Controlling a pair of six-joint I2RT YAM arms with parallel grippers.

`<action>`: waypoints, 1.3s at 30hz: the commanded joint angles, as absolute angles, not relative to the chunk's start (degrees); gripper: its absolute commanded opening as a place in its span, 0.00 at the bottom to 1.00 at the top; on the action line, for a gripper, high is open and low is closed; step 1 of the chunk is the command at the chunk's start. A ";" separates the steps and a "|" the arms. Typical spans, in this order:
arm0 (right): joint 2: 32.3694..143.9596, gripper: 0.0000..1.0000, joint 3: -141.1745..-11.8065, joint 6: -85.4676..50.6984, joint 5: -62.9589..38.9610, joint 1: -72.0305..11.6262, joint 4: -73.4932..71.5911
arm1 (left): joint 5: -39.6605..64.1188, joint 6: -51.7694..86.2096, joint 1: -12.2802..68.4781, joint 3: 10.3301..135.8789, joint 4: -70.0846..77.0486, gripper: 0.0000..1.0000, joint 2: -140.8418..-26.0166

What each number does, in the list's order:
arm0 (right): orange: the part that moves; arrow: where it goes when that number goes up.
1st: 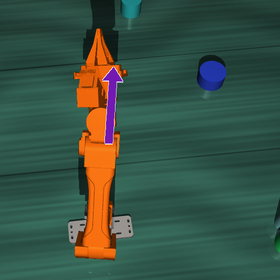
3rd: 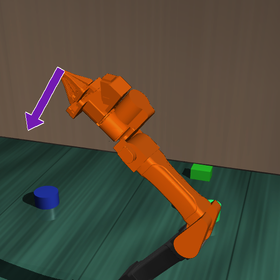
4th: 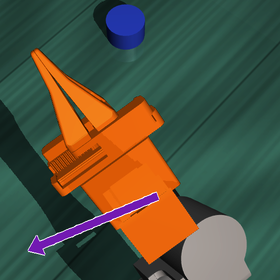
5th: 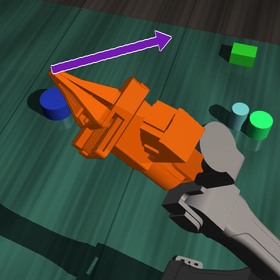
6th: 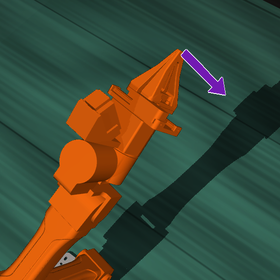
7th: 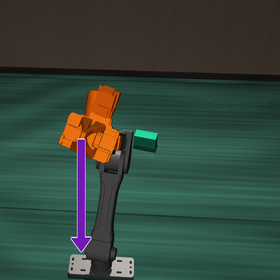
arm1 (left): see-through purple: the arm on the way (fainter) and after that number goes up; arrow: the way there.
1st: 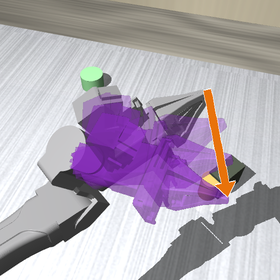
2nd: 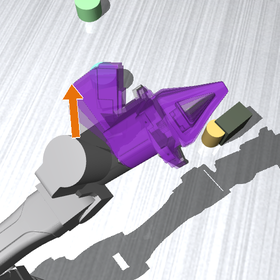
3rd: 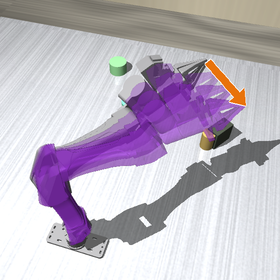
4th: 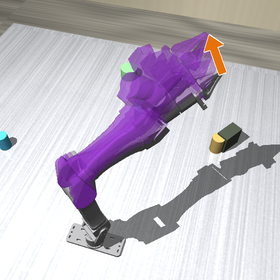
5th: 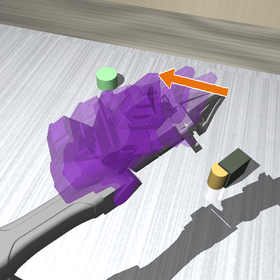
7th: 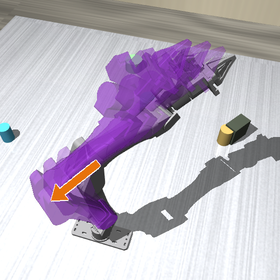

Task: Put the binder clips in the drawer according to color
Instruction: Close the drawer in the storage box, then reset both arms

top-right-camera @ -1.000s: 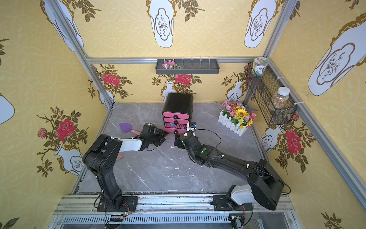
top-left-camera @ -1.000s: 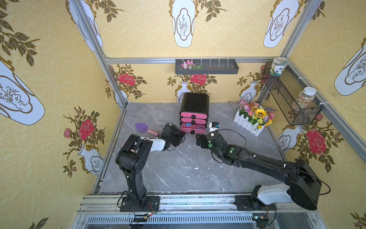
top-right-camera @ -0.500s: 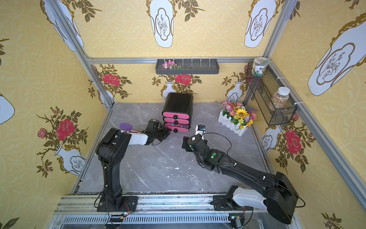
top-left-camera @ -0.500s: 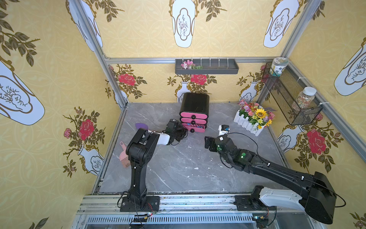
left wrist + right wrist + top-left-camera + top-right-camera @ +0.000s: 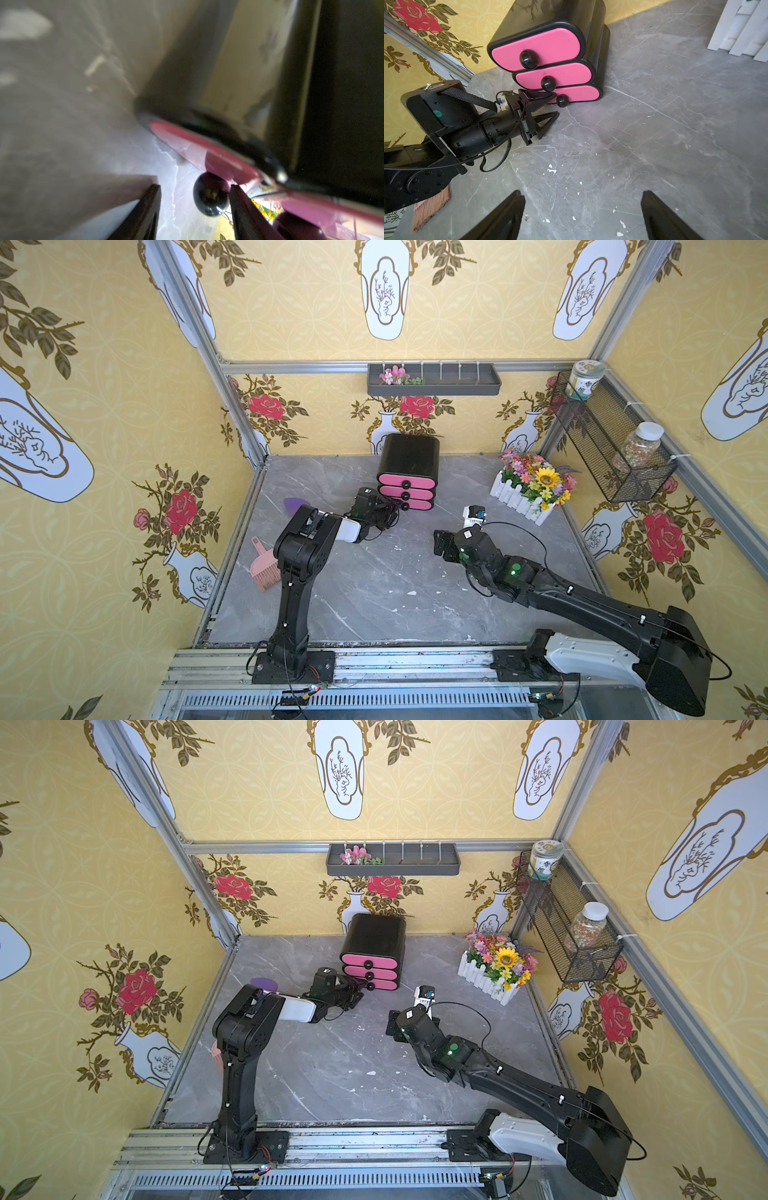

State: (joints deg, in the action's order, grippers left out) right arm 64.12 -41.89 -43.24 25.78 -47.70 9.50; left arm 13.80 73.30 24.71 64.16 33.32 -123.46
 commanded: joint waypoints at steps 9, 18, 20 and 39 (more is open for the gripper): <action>63.73 0.96 -42.54 -41.54 27.89 -47.27 11.47 | 11.14 75.32 28.47 47.15 41.79 0.61 -112.61; 58.98 0.97 -43.89 -37.29 31.55 -45.71 18.69 | 4.57 61.97 29.80 34.75 25.70 0.87 -86.79; 57.79 0.97 -44.64 -35.58 33.47 -45.14 20.28 | 1.40 55.71 29.82 36.71 16.13 0.95 -79.66; 71.28 0.97 -49.70 -12.66 48.29 -39.92 5.54 | -31.48 18.13 23.94 35.98 13.64 1.00 -55.33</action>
